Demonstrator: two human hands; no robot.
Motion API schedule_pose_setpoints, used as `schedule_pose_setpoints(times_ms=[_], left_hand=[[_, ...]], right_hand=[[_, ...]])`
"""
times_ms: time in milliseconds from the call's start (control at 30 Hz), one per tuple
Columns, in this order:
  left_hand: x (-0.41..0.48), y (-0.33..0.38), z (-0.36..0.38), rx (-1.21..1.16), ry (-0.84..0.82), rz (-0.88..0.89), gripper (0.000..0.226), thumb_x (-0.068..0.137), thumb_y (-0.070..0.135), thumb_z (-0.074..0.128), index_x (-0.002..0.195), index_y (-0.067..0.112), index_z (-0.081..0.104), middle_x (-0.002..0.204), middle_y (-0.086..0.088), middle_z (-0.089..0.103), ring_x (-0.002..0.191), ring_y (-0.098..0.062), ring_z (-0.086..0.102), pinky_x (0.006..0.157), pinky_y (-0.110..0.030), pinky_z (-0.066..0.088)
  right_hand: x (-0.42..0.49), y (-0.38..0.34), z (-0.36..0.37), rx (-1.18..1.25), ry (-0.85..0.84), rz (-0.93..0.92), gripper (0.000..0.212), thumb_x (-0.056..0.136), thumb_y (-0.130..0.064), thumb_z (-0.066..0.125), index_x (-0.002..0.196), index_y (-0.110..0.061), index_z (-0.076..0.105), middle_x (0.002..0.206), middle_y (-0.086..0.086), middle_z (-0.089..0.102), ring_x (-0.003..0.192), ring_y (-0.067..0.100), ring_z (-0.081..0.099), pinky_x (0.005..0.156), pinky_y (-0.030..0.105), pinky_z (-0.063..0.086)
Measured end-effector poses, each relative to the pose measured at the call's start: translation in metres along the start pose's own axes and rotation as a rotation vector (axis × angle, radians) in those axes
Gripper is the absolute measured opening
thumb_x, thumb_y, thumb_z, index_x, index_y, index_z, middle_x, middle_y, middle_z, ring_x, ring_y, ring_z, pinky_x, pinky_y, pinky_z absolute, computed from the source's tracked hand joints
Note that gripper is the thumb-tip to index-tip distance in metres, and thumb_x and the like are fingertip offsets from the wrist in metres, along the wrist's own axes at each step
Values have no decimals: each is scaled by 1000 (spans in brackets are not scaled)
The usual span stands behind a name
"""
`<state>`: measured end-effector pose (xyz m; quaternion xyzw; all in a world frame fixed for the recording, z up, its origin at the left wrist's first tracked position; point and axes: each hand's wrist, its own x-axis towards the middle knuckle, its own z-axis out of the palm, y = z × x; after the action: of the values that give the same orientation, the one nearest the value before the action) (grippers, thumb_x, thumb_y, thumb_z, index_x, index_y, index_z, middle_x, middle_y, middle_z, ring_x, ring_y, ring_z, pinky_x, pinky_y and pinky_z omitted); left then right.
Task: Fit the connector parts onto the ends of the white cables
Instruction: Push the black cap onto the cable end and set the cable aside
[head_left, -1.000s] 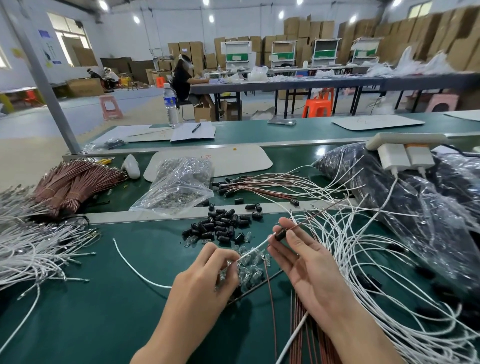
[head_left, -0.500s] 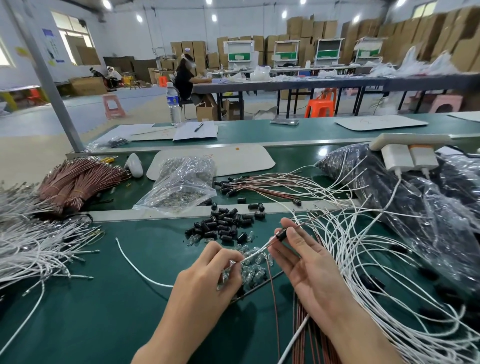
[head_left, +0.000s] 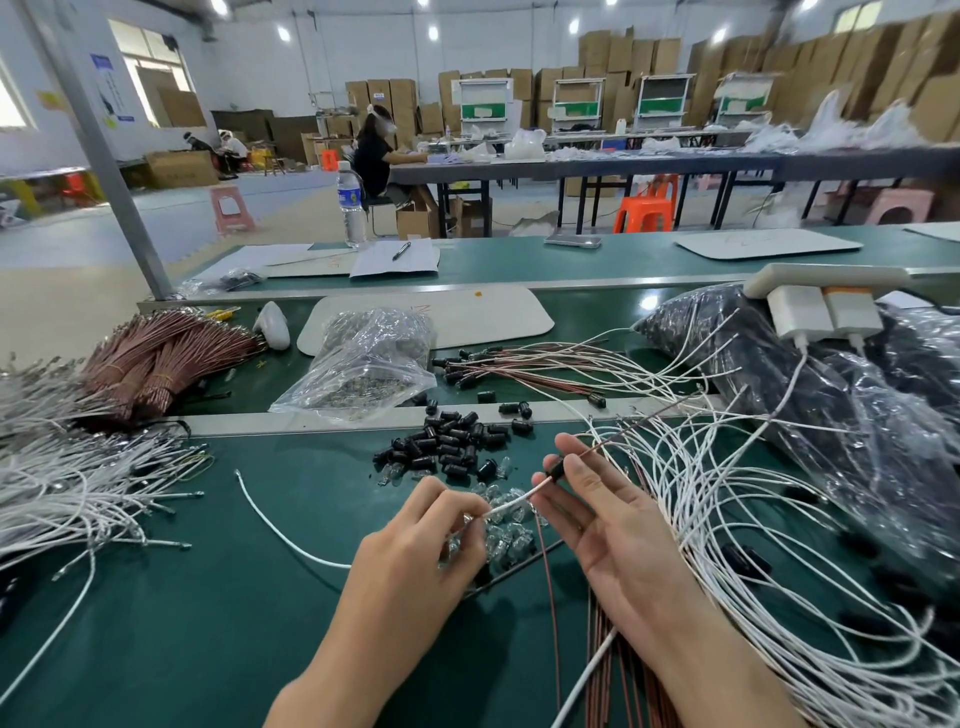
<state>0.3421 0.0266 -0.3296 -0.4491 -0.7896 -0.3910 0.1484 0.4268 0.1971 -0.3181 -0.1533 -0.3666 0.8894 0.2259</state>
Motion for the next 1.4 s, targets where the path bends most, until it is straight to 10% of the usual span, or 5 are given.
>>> schedule_pose_setpoints(times_ms=[1000, 1400], left_hand=[[1, 0, 0, -85, 27, -47, 29, 96, 62, 46, 119, 47, 53, 96, 24, 55, 72, -2, 60, 63, -16, 48], [4, 1, 0, -119, 90, -48, 19, 97, 42, 58, 115, 37, 63, 96, 19, 58, 79, -9, 63, 66, -30, 51]], right_hand=[[-11, 10, 15, -272, -91, -22, 16, 77, -25, 76, 92, -18, 78, 110, 15, 75, 99, 29, 74, 78, 27, 59], [-11, 9, 13, -340, -99, -147, 25, 72, -33, 80, 92, -18, 79, 102, 10, 76, 93, 23, 74, 77, 29, 60]])
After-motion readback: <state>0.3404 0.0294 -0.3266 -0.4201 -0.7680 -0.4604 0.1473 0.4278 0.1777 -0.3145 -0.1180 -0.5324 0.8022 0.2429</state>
